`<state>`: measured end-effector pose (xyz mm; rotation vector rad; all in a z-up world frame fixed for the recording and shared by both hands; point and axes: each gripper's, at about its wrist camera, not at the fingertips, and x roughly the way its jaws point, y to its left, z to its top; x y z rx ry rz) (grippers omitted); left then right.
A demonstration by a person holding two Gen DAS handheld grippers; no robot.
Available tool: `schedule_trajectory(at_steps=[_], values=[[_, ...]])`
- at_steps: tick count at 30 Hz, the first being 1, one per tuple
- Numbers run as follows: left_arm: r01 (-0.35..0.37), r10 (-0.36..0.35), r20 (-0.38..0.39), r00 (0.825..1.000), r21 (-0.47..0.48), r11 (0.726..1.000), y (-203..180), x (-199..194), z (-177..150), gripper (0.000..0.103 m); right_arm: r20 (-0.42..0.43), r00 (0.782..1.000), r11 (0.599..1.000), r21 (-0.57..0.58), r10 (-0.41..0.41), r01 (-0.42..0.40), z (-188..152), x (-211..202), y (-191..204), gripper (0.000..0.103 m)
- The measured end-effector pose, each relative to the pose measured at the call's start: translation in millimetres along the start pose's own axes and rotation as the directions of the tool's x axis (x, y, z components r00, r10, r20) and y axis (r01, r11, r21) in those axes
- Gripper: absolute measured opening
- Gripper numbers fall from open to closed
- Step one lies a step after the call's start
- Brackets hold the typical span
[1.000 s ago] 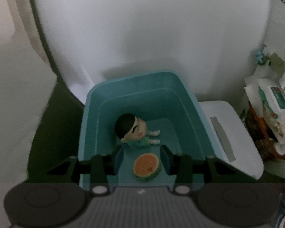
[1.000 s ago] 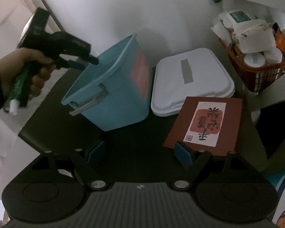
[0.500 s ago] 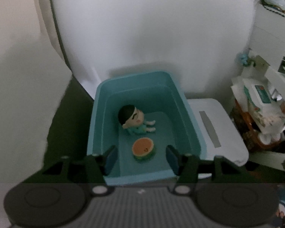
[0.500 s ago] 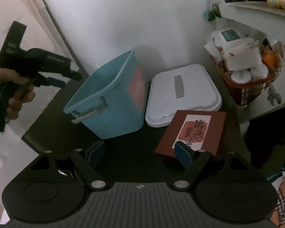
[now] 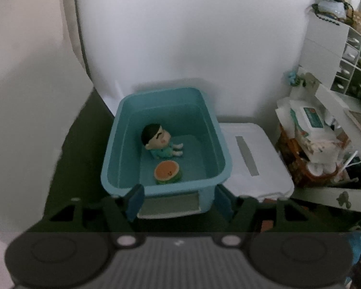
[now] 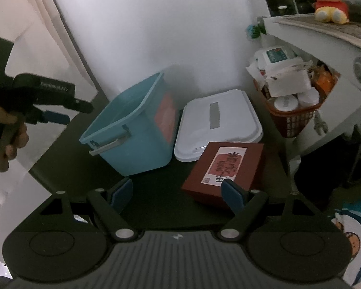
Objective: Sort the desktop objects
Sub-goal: 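Move the right gripper toward the brown box with the calligraphy label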
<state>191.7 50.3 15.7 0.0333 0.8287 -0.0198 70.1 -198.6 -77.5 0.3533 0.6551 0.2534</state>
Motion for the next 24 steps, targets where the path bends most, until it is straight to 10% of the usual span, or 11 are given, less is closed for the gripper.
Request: schedule_trajectory(at_steps=[24], values=[[0.079, -0.079, -0.001, 0.997, -0.011, 0.997, -27, -17, -45, 0.068, 0.06, 0.997, 0.998, 0.055, -0.042, 0.039, 2, -40, -26, 0.09]])
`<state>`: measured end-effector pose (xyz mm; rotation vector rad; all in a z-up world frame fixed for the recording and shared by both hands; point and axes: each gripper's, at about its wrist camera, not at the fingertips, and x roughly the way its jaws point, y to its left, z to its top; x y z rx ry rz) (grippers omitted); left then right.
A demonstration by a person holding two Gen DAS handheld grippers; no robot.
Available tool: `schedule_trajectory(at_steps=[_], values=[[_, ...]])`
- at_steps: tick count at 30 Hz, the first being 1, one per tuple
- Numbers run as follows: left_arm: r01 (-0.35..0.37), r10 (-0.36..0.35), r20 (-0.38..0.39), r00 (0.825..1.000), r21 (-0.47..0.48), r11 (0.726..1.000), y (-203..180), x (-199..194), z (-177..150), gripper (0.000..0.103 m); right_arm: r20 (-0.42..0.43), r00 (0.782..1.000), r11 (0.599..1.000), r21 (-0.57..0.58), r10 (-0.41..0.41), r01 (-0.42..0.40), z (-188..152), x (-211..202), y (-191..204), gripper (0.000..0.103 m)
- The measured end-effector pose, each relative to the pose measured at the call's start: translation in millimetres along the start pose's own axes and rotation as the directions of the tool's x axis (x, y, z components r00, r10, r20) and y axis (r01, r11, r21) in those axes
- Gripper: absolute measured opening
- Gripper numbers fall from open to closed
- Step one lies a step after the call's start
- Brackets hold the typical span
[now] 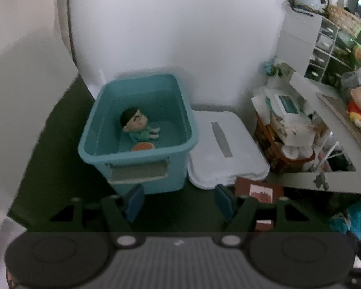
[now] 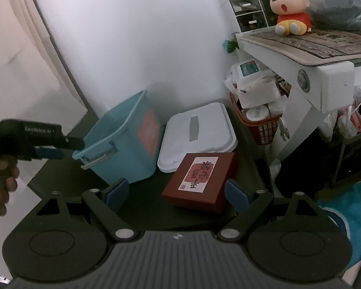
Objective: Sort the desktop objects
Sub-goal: 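Move the right gripper toward the brown box with the calligraphy label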
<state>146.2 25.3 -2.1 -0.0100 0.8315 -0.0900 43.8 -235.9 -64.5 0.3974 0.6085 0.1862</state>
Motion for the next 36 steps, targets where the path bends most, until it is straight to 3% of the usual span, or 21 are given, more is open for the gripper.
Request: schedule_trajectory(at_steps=[17, 36], values=[[0.084, -0.084, -0.034, 0.996, 0.012, 0.996, -21, 30, -14, 0.068, -0.015, 1.0, 1.0, 0.02, -0.016, 0.016, 0, 7, -7, 0.09], [0.201, -0.197, -0.077, 0.977, 0.041, 0.979, -45, 70, -36, 0.068, -0.055, 0.996, 0.997, 0.009, -0.072, 0.073, -2, 34, -9, 0.09]])
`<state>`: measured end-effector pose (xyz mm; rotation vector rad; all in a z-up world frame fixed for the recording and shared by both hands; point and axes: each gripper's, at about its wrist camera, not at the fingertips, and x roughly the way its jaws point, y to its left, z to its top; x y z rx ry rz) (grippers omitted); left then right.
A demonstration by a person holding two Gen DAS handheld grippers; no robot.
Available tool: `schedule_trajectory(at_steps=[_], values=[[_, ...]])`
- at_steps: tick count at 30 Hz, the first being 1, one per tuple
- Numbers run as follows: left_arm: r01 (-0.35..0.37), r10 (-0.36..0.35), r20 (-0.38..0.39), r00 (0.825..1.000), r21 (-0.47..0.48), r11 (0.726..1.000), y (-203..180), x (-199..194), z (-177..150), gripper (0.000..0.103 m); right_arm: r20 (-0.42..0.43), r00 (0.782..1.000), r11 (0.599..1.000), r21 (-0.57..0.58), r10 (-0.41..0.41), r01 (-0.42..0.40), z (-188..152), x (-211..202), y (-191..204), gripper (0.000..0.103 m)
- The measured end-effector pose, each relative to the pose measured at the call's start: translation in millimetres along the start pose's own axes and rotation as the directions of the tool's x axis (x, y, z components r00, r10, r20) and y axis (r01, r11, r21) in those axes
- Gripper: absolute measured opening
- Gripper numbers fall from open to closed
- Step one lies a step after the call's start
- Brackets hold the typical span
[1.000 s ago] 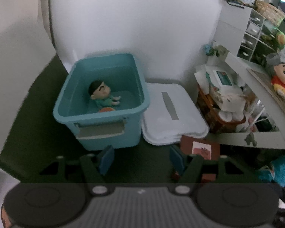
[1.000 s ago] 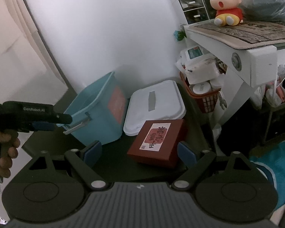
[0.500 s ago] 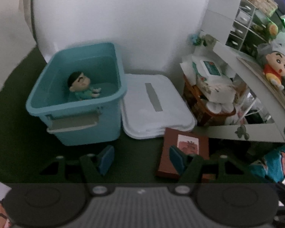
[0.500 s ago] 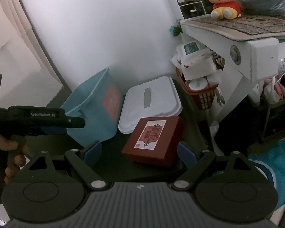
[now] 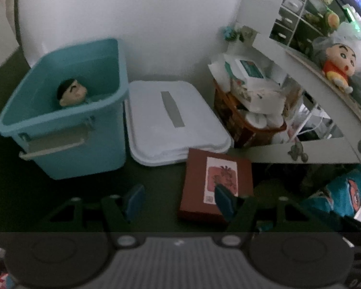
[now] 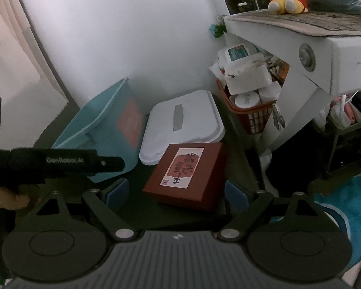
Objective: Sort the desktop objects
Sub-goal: 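Move the right gripper toward the brown box with the calligraphy label, then lower the right gripper onto the edge of the brown box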
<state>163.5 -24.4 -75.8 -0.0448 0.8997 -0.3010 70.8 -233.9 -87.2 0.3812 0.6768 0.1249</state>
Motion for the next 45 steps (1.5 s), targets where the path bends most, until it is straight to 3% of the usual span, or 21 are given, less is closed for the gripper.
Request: schedule_trajectory(at_steps=[16, 28, 33, 36, 42, 45], values=[[0.083, -0.084, -0.041, 0.996, -0.006, 0.996, -2, 37, -6, 0.068, -0.038, 0.997, 0.998, 0.003, -0.069, 0.07, 3, 33, -4, 0.088], [0.116, -0.117, -0.066, 0.991, -0.027, 0.993, 0, 59, -13, 0.066, -0.071, 0.993, 0.996, 0.002, -0.089, 0.089, 0, 49, -6, 0.081], [0.128, -0.131, -0.072, 0.989, -0.033, 0.991, 3, 62, -14, 0.051, -0.076, 0.994, 0.996, 0.011, -0.082, 0.083, -1, 53, -6, 0.074], [0.125, -0.127, -0.074, 0.989, -0.034, 0.992, 5, 66, -15, 0.048, -0.065, 0.994, 0.996, 0.017, -0.089, 0.09, 1, 53, -7, 0.069], [0.14, -0.143, -0.067, 0.987, -0.05, 0.989, 10, 69, -14, 0.047, -0.077, 0.993, 0.993, 0.068, -0.087, 0.092, 2, 58, -16, 0.062], [0.148, -0.151, -0.068, 0.986, -0.05, 0.988, 10, 71, -12, 0.047, -0.088, 0.992, 0.993, 0.069, -0.089, 0.096, 1, 63, -17, 0.054]])
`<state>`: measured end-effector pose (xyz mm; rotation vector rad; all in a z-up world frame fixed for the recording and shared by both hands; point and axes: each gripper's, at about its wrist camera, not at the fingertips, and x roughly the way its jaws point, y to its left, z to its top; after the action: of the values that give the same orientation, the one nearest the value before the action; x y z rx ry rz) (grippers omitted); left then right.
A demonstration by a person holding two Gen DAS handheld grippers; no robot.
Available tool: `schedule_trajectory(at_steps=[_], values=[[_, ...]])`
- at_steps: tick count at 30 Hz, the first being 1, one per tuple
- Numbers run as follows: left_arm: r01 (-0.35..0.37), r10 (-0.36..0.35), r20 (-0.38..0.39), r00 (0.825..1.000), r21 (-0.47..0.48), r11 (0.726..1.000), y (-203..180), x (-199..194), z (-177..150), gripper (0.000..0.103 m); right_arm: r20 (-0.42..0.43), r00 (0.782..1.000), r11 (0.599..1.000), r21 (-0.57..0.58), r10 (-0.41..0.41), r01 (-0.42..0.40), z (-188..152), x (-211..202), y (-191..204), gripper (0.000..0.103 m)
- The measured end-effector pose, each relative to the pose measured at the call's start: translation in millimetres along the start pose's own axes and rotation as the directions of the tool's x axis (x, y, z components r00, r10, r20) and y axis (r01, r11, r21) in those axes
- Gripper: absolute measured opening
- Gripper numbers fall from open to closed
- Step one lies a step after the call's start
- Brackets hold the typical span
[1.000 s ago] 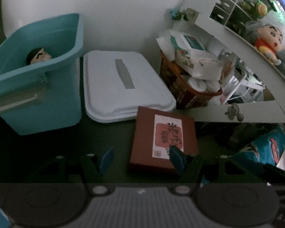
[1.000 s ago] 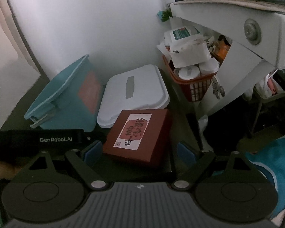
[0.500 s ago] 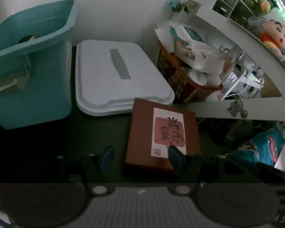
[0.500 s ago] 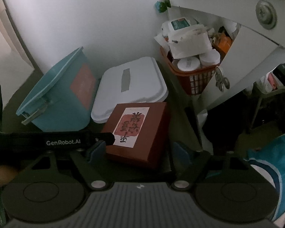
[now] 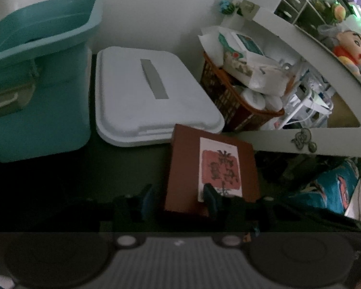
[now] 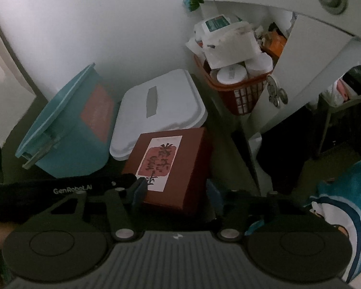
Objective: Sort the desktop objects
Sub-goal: 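Lower the right gripper onto the edge of the brown box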
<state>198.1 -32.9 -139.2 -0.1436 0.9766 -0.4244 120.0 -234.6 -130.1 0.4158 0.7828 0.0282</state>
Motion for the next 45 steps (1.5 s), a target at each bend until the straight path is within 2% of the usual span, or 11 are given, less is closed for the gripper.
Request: schedule_trajectory(at_steps=[2, 4, 15, 22, 30, 39, 42, 43, 45], values=[[0.009, -0.009, 0.001, 1.0, -0.005, 1.0, 0, 2, 1, 0.047, -0.011, 1.0, 1.0, -0.008, -0.004, 0.003, -1, 4, 1, 0.044], [0.018, -0.018, -0.001, 1.0, -0.015, 1.0, -1, 3, 1, 0.047, -0.026, 1.0, 1.0, -0.012, -0.004, 0.003, -1, 9, 1, 0.041], [0.024, -0.024, -0.011, 1.0, -0.031, 0.999, -7, 1, -3, 0.047, -0.039, 0.999, 1.0, -0.005, -0.004, 0.003, -8, 15, -2, 0.04], [0.018, -0.019, -0.019, 1.0, -0.036, 0.999, -12, -5, -12, 0.047, -0.05, 0.999, 0.998, 0.059, 0.007, -0.004, -10, 9, -10, 0.038], [0.02, -0.021, -0.04, 0.999, -0.018, 1.0, -24, -8, -19, 0.047, -0.06, 0.998, 0.997, 0.079, -0.004, 0.009, -16, -3, -17, 0.038], [0.012, -0.012, -0.045, 0.999, 0.015, 1.0, -31, -12, -15, 0.045, -0.04, 0.999, 0.988, 0.153, 0.006, 0.0, -12, -5, -28, 0.048], [0.001, 0.0, -0.043, 0.999, 0.023, 1.0, -31, -12, -12, 0.045, -0.042, 0.999, 0.982, 0.19, 0.022, -0.014, -10, -1, -33, 0.057], [-0.003, 0.004, -0.042, 0.999, 0.025, 1.0, -31, -11, -11, 0.045, -0.039, 0.999, 0.979, 0.205, 0.03, -0.022, -9, 0, -34, 0.063], [-0.014, 0.015, -0.043, 0.999, 0.024, 1.0, -31, -10, -9, 0.044, -0.031, 0.999, 0.973, 0.228, 0.042, -0.034, -7, 2, -36, 0.065]])
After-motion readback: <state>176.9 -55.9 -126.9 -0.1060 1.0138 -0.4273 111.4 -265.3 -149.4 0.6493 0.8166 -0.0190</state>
